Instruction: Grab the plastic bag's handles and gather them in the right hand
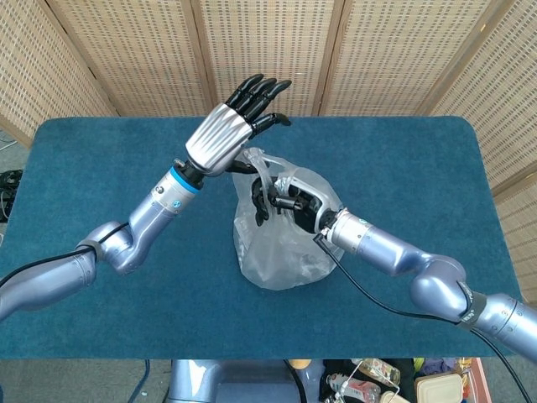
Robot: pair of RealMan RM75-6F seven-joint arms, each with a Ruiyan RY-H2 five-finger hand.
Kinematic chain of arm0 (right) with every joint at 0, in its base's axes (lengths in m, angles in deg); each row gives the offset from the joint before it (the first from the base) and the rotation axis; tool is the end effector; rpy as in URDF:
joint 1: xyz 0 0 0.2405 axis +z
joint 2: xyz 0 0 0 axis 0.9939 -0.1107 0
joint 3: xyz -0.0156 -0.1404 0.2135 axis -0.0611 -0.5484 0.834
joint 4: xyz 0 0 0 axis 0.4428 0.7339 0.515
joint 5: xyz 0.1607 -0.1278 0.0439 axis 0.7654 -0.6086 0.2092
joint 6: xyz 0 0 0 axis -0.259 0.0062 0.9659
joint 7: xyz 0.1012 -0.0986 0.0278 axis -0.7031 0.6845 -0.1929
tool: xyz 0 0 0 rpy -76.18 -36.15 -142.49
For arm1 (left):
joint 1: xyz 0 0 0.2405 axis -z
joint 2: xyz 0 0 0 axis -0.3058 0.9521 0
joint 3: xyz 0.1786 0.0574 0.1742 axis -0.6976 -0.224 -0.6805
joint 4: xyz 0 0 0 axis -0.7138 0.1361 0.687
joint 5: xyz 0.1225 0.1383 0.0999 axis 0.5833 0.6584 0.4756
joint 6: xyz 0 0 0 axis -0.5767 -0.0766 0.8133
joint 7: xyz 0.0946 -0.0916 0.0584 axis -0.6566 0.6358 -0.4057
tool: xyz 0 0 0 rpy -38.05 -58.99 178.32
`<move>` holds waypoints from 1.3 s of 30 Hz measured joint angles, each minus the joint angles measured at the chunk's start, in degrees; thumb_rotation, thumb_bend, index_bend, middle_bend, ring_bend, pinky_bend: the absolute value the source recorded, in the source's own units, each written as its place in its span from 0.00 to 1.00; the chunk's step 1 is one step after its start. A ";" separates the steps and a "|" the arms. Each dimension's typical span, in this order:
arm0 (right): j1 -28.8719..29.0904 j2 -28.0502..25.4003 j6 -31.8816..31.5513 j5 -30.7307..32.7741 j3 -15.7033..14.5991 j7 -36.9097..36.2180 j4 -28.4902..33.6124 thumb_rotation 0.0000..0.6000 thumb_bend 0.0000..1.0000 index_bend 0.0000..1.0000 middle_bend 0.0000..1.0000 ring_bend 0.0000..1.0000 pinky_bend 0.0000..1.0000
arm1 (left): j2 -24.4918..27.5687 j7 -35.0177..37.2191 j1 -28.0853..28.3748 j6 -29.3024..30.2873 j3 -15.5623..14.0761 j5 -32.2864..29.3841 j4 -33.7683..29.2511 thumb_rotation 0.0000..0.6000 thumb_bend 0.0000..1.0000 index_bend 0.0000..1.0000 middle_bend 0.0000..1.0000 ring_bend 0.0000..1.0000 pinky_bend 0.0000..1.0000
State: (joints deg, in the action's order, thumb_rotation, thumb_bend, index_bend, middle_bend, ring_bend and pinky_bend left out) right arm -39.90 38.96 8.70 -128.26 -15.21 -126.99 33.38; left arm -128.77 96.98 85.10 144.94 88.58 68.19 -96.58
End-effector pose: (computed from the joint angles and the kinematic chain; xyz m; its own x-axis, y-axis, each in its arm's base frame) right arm -0.0018 -0.3889 0.1025 -0.7910 -0.6113 -0.0248 -0.3715 0.5121 -0.7745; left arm 0.0347 0.4418 0.1029 0.1581 -0.1640 0.9737 0.5851 -0.7788 -0.2262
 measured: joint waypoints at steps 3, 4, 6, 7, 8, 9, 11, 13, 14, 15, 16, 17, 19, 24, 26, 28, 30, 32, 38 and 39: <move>-0.43 0.67 1.59 2.63 1.21 3.25 -1.08 1.00 1.00 0.58 0.74 0.71 0.57 | 2.42 1.70 -0.22 -1.54 -0.70 0.52 -1.07 0.94 0.00 0.01 0.00 0.00 0.01; -0.59 0.94 2.16 3.73 1.62 4.53 -1.52 1.00 1.00 0.58 0.74 0.71 0.57 | 3.52 2.27 -0.33 -2.21 -1.06 0.77 -1.54 0.90 0.00 0.00 0.00 0.00 0.01; -0.79 1.31 2.96 5.28 2.12 6.33 -2.16 1.00 1.00 0.58 0.74 0.71 0.57 | 4.94 3.21 -0.55 -3.02 -1.57 1.14 -2.22 0.83 0.00 0.00 0.00 0.00 0.01; -0.90 1.52 3.43 6.13 2.38 7.37 -2.56 1.00 1.00 0.58 0.74 0.71 0.57 | 5.50 3.83 -0.73 -3.27 -1.83 1.34 -2.53 0.78 0.00 0.00 0.00 0.00 0.00; -0.98 1.66 3.73 6.68 2.52 8.07 -2.82 1.00 1.00 0.58 0.74 0.71 0.57 | 5.80 4.28 -0.88 -3.32 -1.95 1.44 -2.67 0.72 0.00 0.00 0.00 0.00 0.00; -1.04 1.78 4.00 7.20 2.64 8.73 -3.04 1.00 1.00 0.58 0.74 0.71 0.57 | 6.04 4.73 -1.04 -3.27 -2.02 1.53 -2.73 0.69 0.00 0.00 0.00 0.00 0.00; -1.17 1.95 4.50 8.31 2.83 10.17 -3.49 1.00 1.00 0.58 0.74 0.71 0.57 | 6.66 5.84 -1.47 -3.07 -2.24 1.77 -2.75 0.62 0.00 0.00 0.00 0.00 0.00; -1.27 1.99 4.77 9.22 2.91 11.43 -3.86 1.00 1.00 0.58 0.74 0.71 0.57 | 7.58 6.76 -1.80 -3.16 -2.75 2.29 -2.76 0.61 0.00 0.00 0.00 0.00 0.00; -1.33 1.97 4.87 9.87 2.91 12.33 -4.14 1.00 1.00 0.58 0.74 0.71 0.57 | 8.43 7.48 -2.06 -3.32 -3.24 2.74 -2.84 0.61 0.00 0.00 0.00 0.00 0.00; -1.38 1.94 4.91 10.39 2.89 12.99 -4.37 1.00 1.00 0.58 0.74 0.71 0.57 | 9.15 8.02 -2.32 -3.39 -3.59 3.08 -2.95 0.62 0.00 0.00 0.00 0.00 0.00; -1.44 1.87 4.95 11.13 2.84 13.74 -4.64 1.00 1.00 0.58 0.74 0.71 0.57 | 10.14 8.69 -2.75 -3.36 -4.03 3.49 -3.12 0.65 0.00 0.00 0.00 0.00 0.00; -1.49 1.79 5.00 11.74 2.79 14.29 -4.81 1.00 1.00 0.58 0.74 0.71 0.57 | 11.13 9.22 -3.40 -3.07 -4.35 3.77 -3.29 0.70 0.00 0.00 0.00 0.00 0.00; -1.62 1.54 5.16 13.13 2.68 15.65 -5.13 1.00 1.00 0.58 0.74 0.71 0.57 | 12.59 9.98 -4.65 -2.29 -4.74 3.98 -3.65 0.81 0.00 0.00 0.00 0.00 0.00; -2.07 0.58 5.10 14.79 2.62 17.72 -5.27 1.00 1.00 0.58 0.74 0.72 0.57 | 17.15 10.62 -7.36 -1.85 -5.95 3.61 -5.16 0.92 0.00 0.00 0.00 0.00 0.00; -2.13 -0.08 4.96 15.31 2.52 18.50 -5.15 1.00 1.00 0.58 0.74 0.72 0.57 | 19.94 11.05 -9.83 -1.11 -6.42 2.80 -6.53 0.92 0.00 0.00 0.00 0.00 0.00; -2.10 -0.90 4.91 16.13 2.42 19.16 -4.85 1.00 1.00 0.58 0.74 0.73 0.57 | 22.80 11.70 -13.08 0.27 -6.98 1.93 -8.03 0.93 0.00 0.00 0.00 0.00 0.00; -2.06 -1.64 4.84 17.00 2.36 19.81 -4.37 1.00 1.00 0.58 0.74 0.73 0.57 | 25.12 12.94 -16.12 1.64 -7.59 1.24 -9.37 0.93 0.00 0.00 0.00 0.00 0.00; -2.03 -2.53 4.60 17.94 2.28 20.61 -3.67 1.00 1.00 0.58 0.74 0.73 0.57 | 27.65 14.80 -19.58 3.12 -8.49 0.52 -10.61 0.97 0.00 0.00 0.00 0.00 0.00; -2.07 -4.92 2.52 20.02 1.68 21.96 -1.94 1.00 1.00 0.58 0.74 0.73 0.57 | 31.95 16.65 -28.57 5.48 -11.91 -2.67 -13.54 1.00 0.00 0.00 0.00 0.00 0.00; -2.04 -5.25 2.15 20.37 1.52 22.08 -1.69 1.00 1.00 0.58 0.74 0.73 0.57 | 32.19 16.23 -29.87 5.80 -12.39 -3.47 -14.04 1.00 0.00 0.00 0.00 0.00 0.00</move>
State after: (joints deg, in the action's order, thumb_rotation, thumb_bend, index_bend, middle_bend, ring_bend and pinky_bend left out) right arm -41.94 33.71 10.85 -107.89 -13.70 -104.91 31.68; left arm -96.57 113.21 55.23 150.73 76.19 64.72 -110.62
